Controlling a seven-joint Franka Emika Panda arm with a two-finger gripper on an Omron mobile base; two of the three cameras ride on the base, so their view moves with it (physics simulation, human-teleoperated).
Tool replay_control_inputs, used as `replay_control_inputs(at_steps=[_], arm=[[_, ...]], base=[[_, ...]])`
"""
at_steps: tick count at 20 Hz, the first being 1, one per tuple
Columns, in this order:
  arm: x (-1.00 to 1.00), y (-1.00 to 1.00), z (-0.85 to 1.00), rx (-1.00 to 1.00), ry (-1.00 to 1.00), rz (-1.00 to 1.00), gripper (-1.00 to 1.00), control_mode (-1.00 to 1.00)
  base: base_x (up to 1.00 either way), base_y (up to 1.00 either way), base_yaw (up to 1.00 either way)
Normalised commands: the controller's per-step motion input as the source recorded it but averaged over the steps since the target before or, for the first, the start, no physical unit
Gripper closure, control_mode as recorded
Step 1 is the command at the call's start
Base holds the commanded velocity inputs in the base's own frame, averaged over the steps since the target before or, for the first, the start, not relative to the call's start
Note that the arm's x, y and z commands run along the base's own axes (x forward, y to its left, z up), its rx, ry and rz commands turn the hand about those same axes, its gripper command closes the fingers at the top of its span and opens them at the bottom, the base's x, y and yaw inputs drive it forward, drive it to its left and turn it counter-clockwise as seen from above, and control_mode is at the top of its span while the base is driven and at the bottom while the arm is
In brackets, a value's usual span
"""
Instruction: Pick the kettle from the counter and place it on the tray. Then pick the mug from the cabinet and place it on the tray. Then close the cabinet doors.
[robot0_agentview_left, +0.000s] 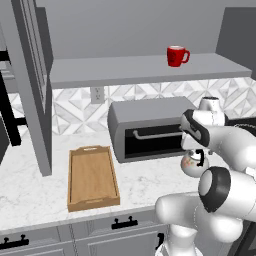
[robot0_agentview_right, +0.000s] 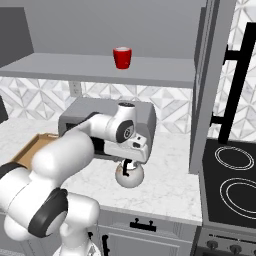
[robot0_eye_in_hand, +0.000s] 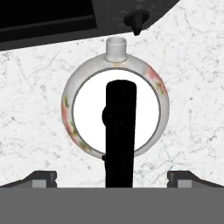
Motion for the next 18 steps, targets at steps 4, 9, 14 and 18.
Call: replay_control_inputs(at_steps=[4, 9, 14, 18], arm=[[0.07, -0.04, -0.07, 0.00, 0.00, 0.00, -1.00, -1.00], [0.00, -0.04, -0.10, 0.00, 0.00, 0.00, -1.00, -1.00], [0.00, 0.00, -0.15, 0.00, 0.00, 0.00, 1.00, -1.00], [0.00, 0.00, -0.14, 0.00, 0.00, 0.00, 1.00, -1.00]], base=[[0.00, 0.00, 0.00], [0.00, 0.00, 0.00], [0.00, 0.00, 0.00], [0.00, 0.00, 0.00]])
